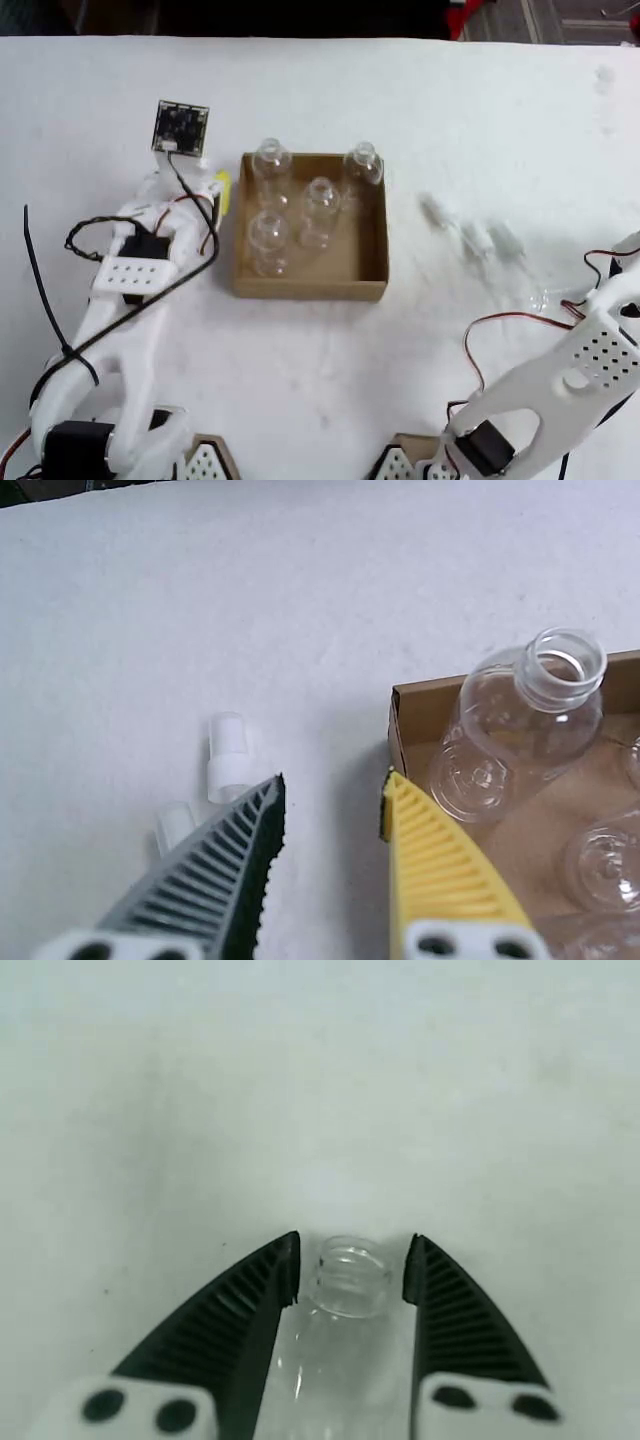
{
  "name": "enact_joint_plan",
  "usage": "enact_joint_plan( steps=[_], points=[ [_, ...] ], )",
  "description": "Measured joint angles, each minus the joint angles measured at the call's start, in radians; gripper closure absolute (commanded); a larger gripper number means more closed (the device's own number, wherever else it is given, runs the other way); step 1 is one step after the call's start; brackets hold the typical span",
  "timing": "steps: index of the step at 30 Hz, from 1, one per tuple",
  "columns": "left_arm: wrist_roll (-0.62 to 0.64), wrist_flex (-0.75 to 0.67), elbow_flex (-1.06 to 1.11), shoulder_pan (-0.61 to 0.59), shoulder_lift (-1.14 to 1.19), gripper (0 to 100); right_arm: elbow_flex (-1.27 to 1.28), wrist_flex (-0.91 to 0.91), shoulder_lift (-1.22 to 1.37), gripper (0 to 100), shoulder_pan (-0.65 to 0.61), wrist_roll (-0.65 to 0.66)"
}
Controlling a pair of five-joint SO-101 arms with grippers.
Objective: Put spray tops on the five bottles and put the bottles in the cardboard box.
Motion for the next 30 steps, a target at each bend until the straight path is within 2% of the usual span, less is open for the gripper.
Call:
enact_joint_plan(
  steps=[3,8,18,25,30],
  points=[
    [0.000,0.000,0.000,0.000,0.000,85,0.000,0.002,0.000,85.6,0.000,0.000],
    [0.000,0.000,0.000,0.002,0.000,85,0.000,0.002,0.000,93.3,0.006,0.006],
    [0.000,0.000,0.000,0.002,0.000,85,0.000,0.002,-0.017,93.3,0.005,0.008],
    [0.000,0.000,0.000,0.002,0.000,85,0.000,0.020,-0.169,93.2,0.005,0.008],
    [0.000,0.000,0.000,0.002,0.000,85,0.000,0.020,-0.295,93.6,-0.044,0.008]
  ],
)
